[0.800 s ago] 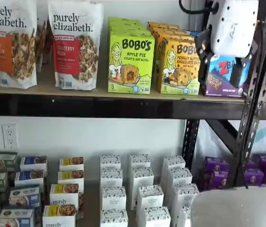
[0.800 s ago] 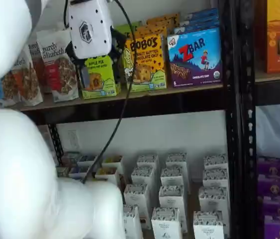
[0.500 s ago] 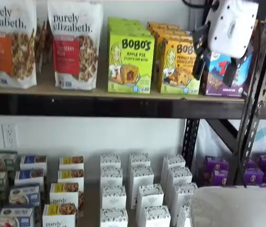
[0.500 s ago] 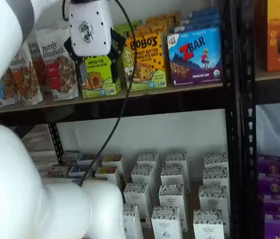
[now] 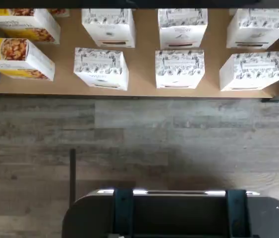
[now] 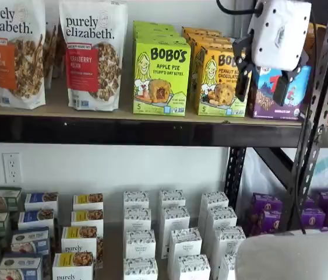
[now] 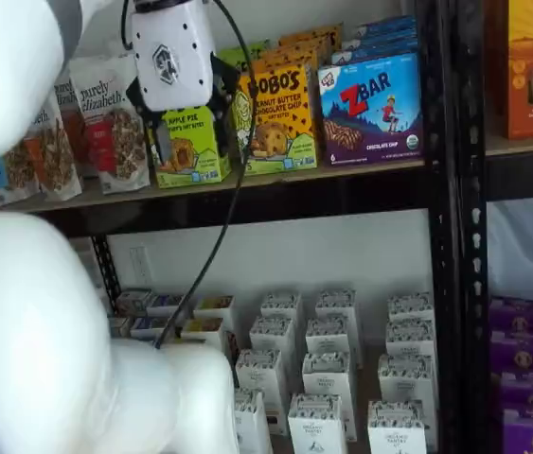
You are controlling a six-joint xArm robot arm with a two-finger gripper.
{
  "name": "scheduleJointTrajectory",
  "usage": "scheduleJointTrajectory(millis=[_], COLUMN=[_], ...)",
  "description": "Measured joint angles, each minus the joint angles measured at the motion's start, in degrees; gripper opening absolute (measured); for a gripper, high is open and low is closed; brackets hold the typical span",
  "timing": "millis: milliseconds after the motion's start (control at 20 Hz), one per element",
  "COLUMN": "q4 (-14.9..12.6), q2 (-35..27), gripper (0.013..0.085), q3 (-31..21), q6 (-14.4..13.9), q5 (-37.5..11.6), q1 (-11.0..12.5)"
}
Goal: Pick the green box on the top shelf, the fourth from the left
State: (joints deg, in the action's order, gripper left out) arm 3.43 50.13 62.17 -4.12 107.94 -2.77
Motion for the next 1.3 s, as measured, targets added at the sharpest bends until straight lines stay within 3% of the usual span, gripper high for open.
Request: scheduleJointTrajectory(millis=[400,850,1300], q4=[-1.0,-1.6,-1.2], q2=[-3.4,-9.7,-18.3], gripper=[0.085,0.085,0.085], q3=[0.8,5.4,13.0], q6=[-1.7,-4.1,-8.2], q5=[-6.8,-13.0,-13.5], q1=[-2.1,-4.9,-9.2])
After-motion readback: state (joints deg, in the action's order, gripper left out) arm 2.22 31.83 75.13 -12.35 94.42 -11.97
